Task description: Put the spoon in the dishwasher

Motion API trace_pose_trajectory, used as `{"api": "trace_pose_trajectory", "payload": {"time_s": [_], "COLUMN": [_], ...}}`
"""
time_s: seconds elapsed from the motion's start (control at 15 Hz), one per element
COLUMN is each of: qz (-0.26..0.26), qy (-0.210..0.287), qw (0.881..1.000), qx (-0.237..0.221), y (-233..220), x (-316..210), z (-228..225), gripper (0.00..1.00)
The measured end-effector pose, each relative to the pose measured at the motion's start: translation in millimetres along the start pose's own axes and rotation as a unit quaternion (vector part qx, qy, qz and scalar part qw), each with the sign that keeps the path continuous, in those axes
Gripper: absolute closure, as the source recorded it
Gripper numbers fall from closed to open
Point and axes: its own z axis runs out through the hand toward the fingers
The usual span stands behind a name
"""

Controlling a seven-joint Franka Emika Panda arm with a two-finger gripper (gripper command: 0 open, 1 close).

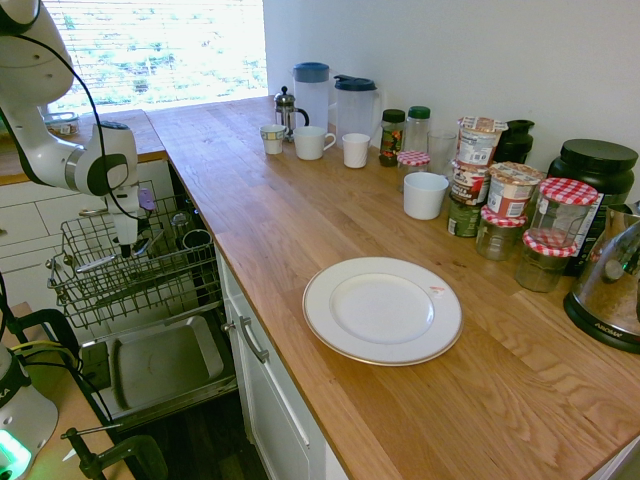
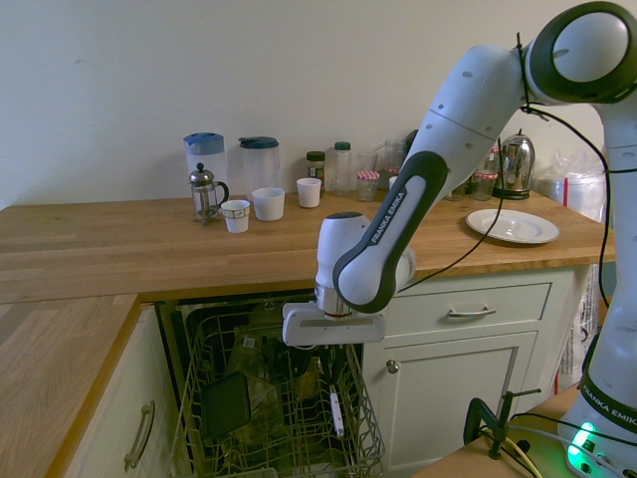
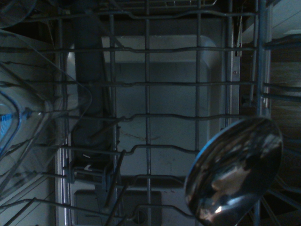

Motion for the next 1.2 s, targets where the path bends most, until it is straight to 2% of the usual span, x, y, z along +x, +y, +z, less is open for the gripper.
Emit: {"api": "trace_pose_trajectory", "payload": {"time_s": [0.13,0.2,1.2], "qz": [0.000,-0.004,-0.017], "qy": [0.000,-0.001,0.000], "qw": [1.000,1.000,1.000], "qx": [-0.004,-0.004,0.003], "y": [-7,-10,-20], "x": [3,2,-7], "z": [11,15,15], "gripper": [1.00,0.00,0.00]}}
